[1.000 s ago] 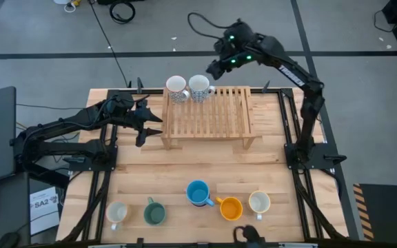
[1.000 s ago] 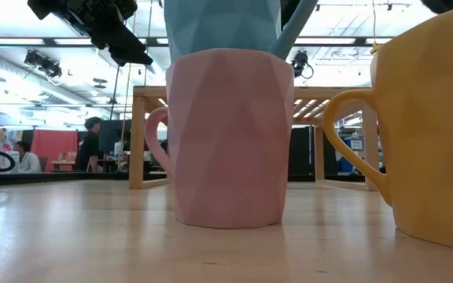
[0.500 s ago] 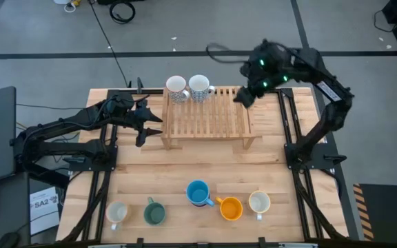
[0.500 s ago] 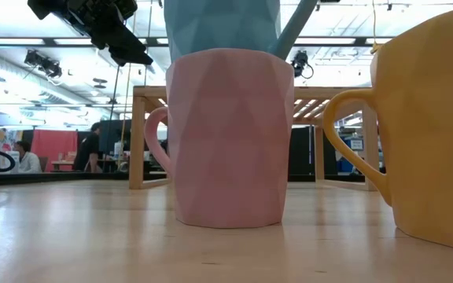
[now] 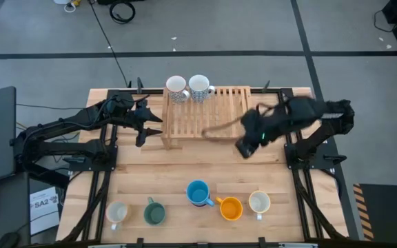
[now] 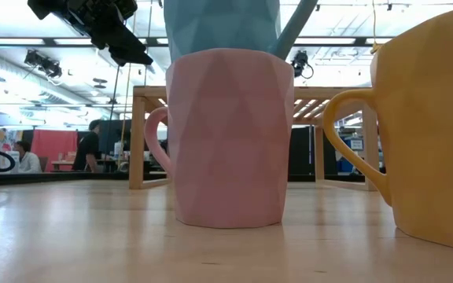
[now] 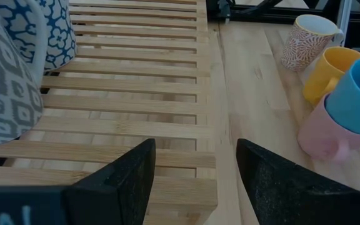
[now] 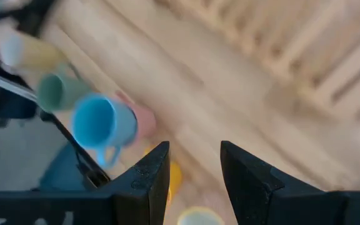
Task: Place coffee mugs
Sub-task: Put the orange mug on the shelf
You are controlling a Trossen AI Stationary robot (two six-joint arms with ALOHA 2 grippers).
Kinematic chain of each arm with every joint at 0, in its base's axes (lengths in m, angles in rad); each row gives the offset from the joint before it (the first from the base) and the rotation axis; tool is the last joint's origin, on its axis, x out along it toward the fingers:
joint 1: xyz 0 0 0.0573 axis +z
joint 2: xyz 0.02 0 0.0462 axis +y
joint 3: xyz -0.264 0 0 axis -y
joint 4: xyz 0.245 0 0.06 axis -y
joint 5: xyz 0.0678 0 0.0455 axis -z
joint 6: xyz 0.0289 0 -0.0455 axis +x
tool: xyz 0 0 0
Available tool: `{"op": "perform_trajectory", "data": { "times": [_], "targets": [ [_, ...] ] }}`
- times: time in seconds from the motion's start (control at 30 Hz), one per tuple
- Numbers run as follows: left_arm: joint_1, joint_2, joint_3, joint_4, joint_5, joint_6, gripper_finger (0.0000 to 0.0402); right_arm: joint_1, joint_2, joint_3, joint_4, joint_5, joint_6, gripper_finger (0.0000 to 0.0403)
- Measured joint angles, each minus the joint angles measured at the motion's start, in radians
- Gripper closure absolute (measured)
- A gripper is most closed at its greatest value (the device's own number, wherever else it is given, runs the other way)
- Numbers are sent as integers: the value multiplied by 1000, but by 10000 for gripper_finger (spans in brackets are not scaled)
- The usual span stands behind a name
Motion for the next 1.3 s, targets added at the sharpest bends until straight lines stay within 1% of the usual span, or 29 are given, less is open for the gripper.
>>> {"op": "perform_trajectory", "data": {
  "times": [0.17, 0.27, 0.4, 0.6, 0.73, 0.87, 1.03, 1.23, 1.3],
  "targets": [
    [0, 0, 0, 0, 0, 0, 171, 117, 1, -127, 0, -31, 138, 256],
    [0, 0, 0, 0, 0, 0, 171, 180, 2, -184, 0, -36, 250, 256],
    [0, 0, 0, 0, 0, 0, 171, 262, 2, -249, 0, -38, 453, 256],
    [0, 0, 0, 0, 0, 0, 171, 377, 1, -338, 7, -60, 809, 256],
    [0, 0, 0, 0, 0, 0, 171, 444, 2, -387, 33, -61, 975, 256],
    [0, 0, 0, 0, 0, 0, 171, 502, 2, -446, 87, -61, 1089, 256],
    [0, 0, 0, 0, 0, 0, 171, 561, 2, -531, 184, -96, 1201, 256],
    [0, 0, 0, 0, 0, 0, 171, 580, 2, -636, 317, -106, 1205, 256],
    [0, 0, 0, 0, 0, 0, 171, 579, 3, -664, 334, -113, 1205, 256]
  ]
}}
